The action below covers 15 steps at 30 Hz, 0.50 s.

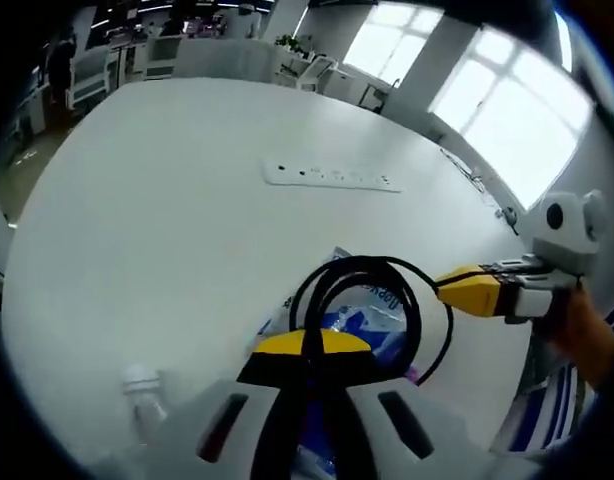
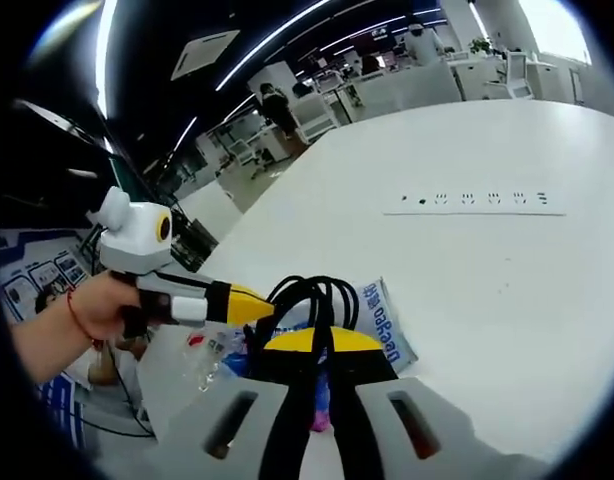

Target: Arrange the tabletop items into an orderly group along one side of the table until the central work area is clear of visible clutter.

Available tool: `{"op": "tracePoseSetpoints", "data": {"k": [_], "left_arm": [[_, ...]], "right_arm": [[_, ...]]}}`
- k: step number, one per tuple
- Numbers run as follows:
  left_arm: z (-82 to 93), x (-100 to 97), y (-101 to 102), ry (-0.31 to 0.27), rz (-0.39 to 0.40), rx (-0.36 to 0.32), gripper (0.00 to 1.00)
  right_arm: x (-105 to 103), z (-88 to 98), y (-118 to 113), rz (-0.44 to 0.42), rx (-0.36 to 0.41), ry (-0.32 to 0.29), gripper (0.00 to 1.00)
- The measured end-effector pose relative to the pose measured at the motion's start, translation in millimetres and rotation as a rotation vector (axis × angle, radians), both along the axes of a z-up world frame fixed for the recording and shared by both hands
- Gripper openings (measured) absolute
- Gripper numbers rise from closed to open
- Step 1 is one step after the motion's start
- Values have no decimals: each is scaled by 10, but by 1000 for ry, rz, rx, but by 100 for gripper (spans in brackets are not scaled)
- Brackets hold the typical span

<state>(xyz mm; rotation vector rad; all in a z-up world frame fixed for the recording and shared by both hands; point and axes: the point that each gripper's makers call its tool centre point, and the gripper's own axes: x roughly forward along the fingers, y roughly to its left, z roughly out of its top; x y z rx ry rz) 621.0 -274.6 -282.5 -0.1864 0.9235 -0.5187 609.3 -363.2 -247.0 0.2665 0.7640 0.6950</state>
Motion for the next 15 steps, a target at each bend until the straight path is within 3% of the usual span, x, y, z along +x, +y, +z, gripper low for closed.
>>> {"op": "tracePoseSetpoints", "data": {"k": [15], "left_arm": [[475,-184,-147,-71,3,-38,0]], "right_arm": [[-203,432,-143,0,12,-64,0]]}}
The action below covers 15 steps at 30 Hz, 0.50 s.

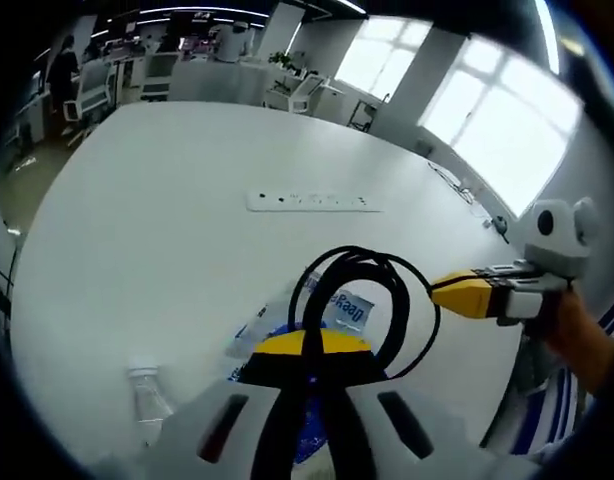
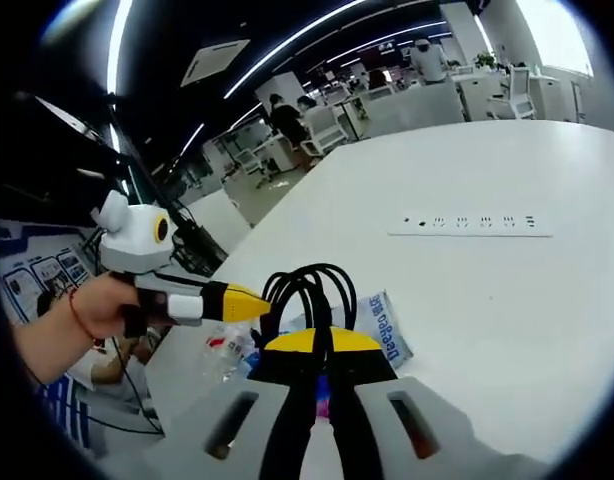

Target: Arrange the tabletop items into an orderly group along one side of the table until the central work area is clear of visible clutter.

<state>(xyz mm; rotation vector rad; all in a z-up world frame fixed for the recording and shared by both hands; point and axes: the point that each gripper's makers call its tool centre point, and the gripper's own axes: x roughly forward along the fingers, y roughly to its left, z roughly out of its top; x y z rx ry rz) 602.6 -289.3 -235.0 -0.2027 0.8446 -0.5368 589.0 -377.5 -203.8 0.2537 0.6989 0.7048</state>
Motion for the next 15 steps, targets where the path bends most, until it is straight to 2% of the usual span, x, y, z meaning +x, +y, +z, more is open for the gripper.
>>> {"op": "tracePoseSetpoints", "data": {"k": [6,15], "left_arm": [[174,-118,-154,-24,-18,-15,0],[419,-331,-530,-59,-66,-32,0]], "right_arm": [[-114,157,-164,-10,1,-22,0],[-361,368,-534,-43,-4,-55,0]]}}
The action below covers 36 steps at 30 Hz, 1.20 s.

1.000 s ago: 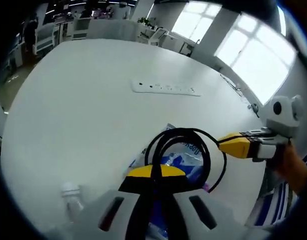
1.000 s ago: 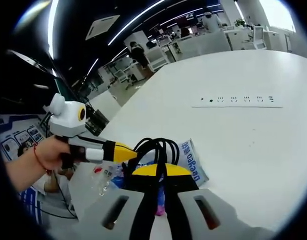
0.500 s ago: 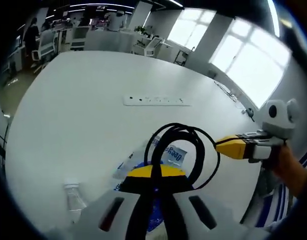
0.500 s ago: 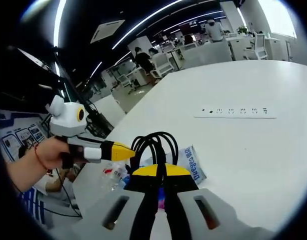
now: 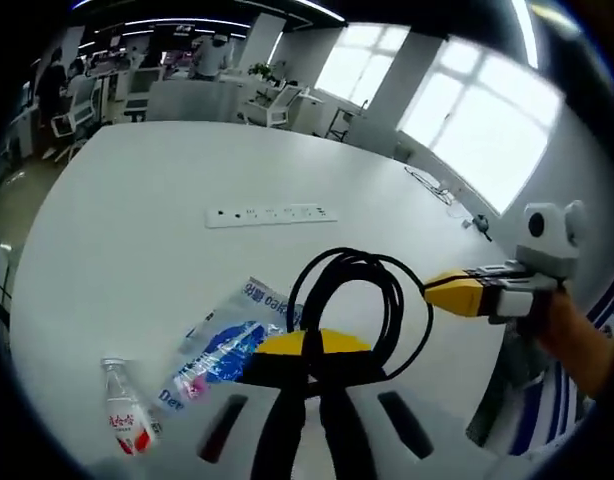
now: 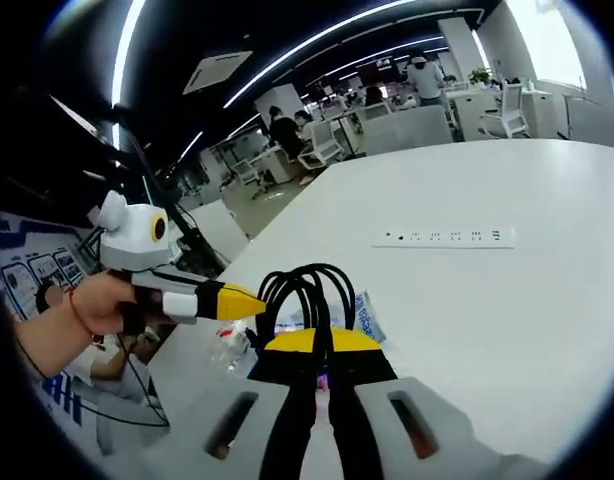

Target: Arrange the tabletop items into an orderly group along one side of the table until the central work area is clear of visible clutter.

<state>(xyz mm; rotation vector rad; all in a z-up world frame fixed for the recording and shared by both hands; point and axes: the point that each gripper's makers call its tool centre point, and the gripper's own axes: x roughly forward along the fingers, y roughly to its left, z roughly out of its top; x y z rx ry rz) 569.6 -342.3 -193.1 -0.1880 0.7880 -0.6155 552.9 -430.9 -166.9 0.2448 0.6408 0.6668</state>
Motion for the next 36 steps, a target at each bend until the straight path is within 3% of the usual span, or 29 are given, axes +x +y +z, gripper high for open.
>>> {"op": "tracePoseSetpoints", "data": {"k": [15,27,36], "left_arm": [[128,-414,-910,-13,-123,-20,0],[-90,-767,-1535,45,-221,-22,0],[-310,-931,-1833,83,-274,-1,0]], "right_arm": [[-453,72,-860,-110,-39,0,0],[-824,-118,-1478,-198,-69,43,0],[-1022,-292,-1727,-237,-78,77,0]]}}
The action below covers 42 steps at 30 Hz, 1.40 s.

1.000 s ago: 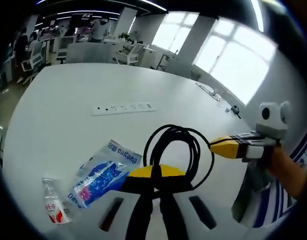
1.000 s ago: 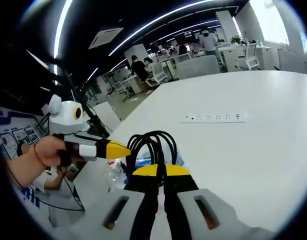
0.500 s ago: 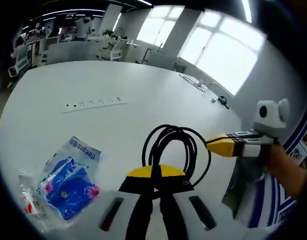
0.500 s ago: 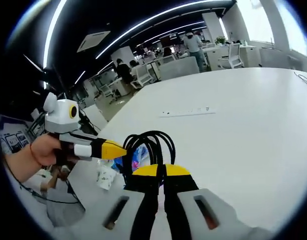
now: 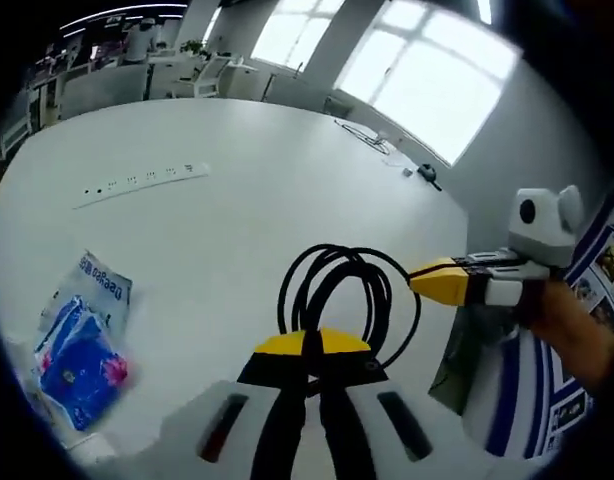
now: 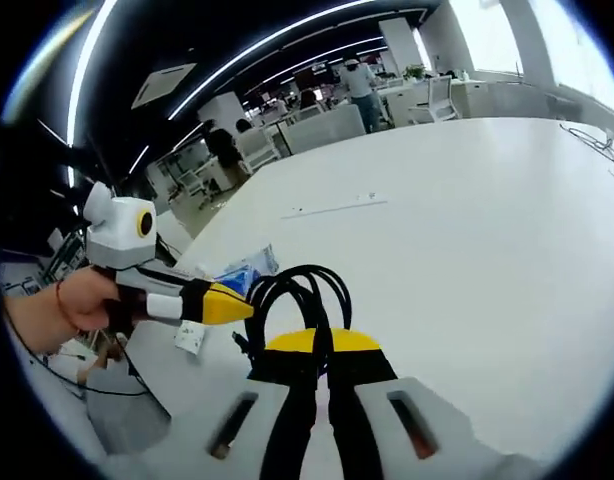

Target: Arrange the tabletop items into an orderly group along one side of the table until the central work area is clear of visible clutter.

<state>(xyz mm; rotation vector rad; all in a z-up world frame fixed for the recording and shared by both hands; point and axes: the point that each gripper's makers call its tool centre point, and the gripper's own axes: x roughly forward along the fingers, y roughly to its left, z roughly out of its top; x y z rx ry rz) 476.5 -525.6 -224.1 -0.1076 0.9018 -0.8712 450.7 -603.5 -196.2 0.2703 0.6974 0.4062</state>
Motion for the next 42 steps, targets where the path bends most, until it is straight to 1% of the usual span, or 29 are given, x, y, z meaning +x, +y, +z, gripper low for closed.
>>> {"op": "tracePoseSetpoints", "data": {"k": [7,10,18,26,29,36,42], "left_arm": [[-188,-80,-113,39,-23,16,0],[-288,-96,-135,62,-26,27,0],[-477,-96,-189,102,-37,43,0],[-628,-58,-226,131,-36,53,0],[-704,-44,-236,142,-37,61,0],[-797,5,-271,162,-32,58,0],[-891,2,-293,180,-36,65,0]], "right_arm": [[-92,-203,-131,-25,4,41,0],[-103,-281,-149,-30,4,55,0],[-84,-481,-217,-39,5,94,0],[-24,-615,-265,-42,-1,120,0],[-5,-700,-279,-42,-6,136,0],[20,-805,-336,-59,-9,156,0],[38,-880,-353,-61,-16,170,0]]}}
